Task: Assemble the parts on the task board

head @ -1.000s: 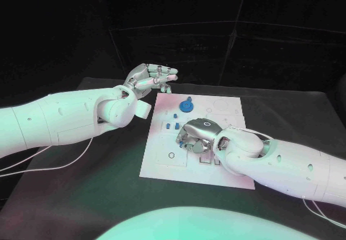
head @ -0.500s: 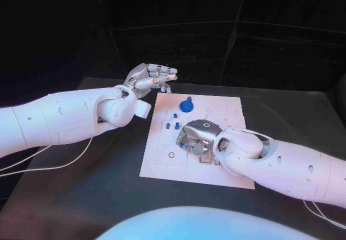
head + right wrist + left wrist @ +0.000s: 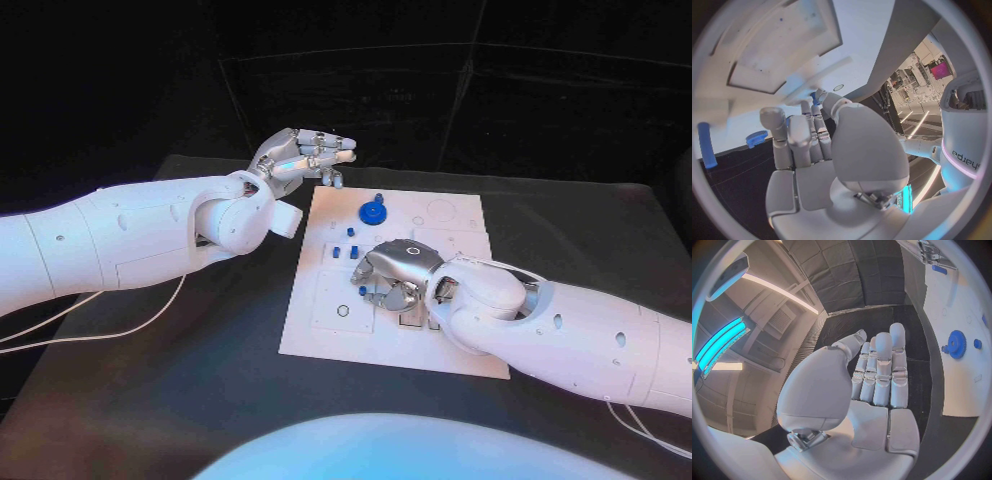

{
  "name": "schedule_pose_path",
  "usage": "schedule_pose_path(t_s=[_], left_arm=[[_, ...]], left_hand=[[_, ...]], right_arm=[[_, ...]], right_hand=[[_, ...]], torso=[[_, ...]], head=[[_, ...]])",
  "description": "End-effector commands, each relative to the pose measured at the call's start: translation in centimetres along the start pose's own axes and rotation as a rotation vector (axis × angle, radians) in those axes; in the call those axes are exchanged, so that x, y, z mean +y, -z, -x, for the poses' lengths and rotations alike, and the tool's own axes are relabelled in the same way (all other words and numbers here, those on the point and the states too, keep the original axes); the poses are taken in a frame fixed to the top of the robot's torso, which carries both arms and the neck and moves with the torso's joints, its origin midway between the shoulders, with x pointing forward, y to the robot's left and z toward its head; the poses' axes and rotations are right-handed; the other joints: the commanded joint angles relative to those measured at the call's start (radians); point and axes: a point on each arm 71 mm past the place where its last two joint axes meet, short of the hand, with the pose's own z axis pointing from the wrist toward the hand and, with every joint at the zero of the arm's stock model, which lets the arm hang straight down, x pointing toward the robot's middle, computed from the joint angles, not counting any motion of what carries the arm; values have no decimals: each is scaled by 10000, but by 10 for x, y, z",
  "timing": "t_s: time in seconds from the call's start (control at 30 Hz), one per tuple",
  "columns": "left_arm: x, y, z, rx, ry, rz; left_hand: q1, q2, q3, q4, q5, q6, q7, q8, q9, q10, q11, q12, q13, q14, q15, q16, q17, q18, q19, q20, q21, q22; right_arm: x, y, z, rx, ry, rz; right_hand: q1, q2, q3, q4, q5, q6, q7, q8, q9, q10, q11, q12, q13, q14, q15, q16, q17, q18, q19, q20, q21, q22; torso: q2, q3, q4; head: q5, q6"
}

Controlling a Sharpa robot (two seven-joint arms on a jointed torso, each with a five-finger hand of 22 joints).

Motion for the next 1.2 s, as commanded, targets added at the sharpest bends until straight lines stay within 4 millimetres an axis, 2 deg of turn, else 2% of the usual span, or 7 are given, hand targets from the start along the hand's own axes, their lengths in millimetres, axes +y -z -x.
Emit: schedule_pose_path(t_s=[0.03,0.53,0.67,0.9,1.0,1.03,1.2], left_arm=[[-1,0,-1,139,105,15],[-1,0,3,83,81,53],[-1,1,3,68,76,59],[-1,1,3,83,85,76],[0,1,3,83,84,92],[0,1,3,82,83,96],[0,0,3,87,83,104]], left_hand=[[-72,-5,-85,5,46,-43,17,40,-14,-102,7,36,2,-29,35,57,-14,125,15,39,-49,-14],[-81,-5,-93,11,44,-51,21,40,-14,-111,11,40,2,-33,39,59,-19,124,14,42,-53,-19],[-81,-5,-93,11,44,-51,21,40,-14,-111,11,40,2,-33,39,59,-19,124,14,42,-53,-19],[-80,-2,-96,10,45,-57,21,43,-14,-119,12,46,2,-37,41,60,-24,124,13,44,-58,-23],[-58,13,-90,-1,48,-55,16,51,-11,-119,7,60,4,-41,40,63,-30,125,14,45,-63,-28],[-57,13,-89,-2,49,-55,16,52,-11,-119,7,60,4,-41,40,63,-30,125,14,45,-63,-28],[-49,18,-87,-6,50,-55,15,54,-10,-120,6,64,4,-42,40,64,-32,126,14,44,-64,-29]], right_arm=[[0,2,1,-136,61,-104],[-1,31,15,-1344,-334,-156],[-14,46,32,-1628,-442,-563],[-44,63,55,-1749,-98,-1335],[-58,70,61,-1522,199,-1855],[-62,72,61,-1431,287,-2012],[-74,79,62,-1024,613,-2520]], right_hand=[[-138,-43,-216,-14,123,-151,-12,-3,7,-151,14,3,26,-63,56,-82,-118,198,-113,21,-132,-200],[-217,115,-977,28,306,-192,-36,61,48,-311,-6,379,59,-51,37,-146,-291,218,-98,14,-307,-410],[-242,168,-1147,90,359,-170,-103,44,42,-63,-80,627,74,15,-8,-76,-228,211,-22,-24,-298,-377],[-485,12,-1797,340,652,-407,-210,-6,16,156,-175,728,12,69,-88,-46,-224,154,231,-99,-153,-116],[-384,11,-2568,522,640,-634,-236,-4,15,-243,-169,548,12,54,-82,-112,-345,176,146,-110,-270,-298],[-117,151,-3081,674,643,-669,-215,20,34,-288,-203,597,38,61,-59,-127,-390,182,120,-95,-323,-358],[211,192,-3686,980,607,-685,-260,12,36,-443,-174,635,23,68,-73,-137,-442,197,87,-105,-397,-462]], torso=[[1,7,3],[-14,13,-19],[-17,-8,-23],[-8,-11,-10],[4,-2,-11],[5,-2,-8],[11,-19,-5]], head=[[-2,12],[-50,72],[-197,153],[-438,296],[-506,358],[-516,362],[-557,360]])
